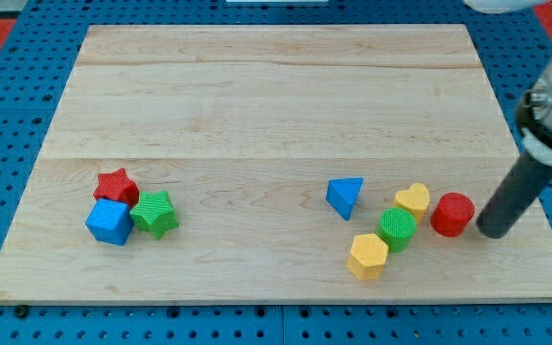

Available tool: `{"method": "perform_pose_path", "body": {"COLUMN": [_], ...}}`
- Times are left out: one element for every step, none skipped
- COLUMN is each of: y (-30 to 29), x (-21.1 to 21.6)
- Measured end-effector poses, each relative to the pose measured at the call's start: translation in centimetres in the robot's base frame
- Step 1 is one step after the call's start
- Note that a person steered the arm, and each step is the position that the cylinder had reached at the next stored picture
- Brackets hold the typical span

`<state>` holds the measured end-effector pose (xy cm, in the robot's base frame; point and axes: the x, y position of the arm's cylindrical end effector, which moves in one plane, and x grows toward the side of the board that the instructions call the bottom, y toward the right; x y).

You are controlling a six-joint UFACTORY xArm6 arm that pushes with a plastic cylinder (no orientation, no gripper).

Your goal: Move your arm to the top of the red star

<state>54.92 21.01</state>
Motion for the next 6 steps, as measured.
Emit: {"method": "perform_pose_path", "body": {"y": [-0.3, 1.9, -1.2, -12.4, -27.6, -36.5], "x": [-0.1, -2.3, -9.7, -13.5, -14.9, -13.6]}}
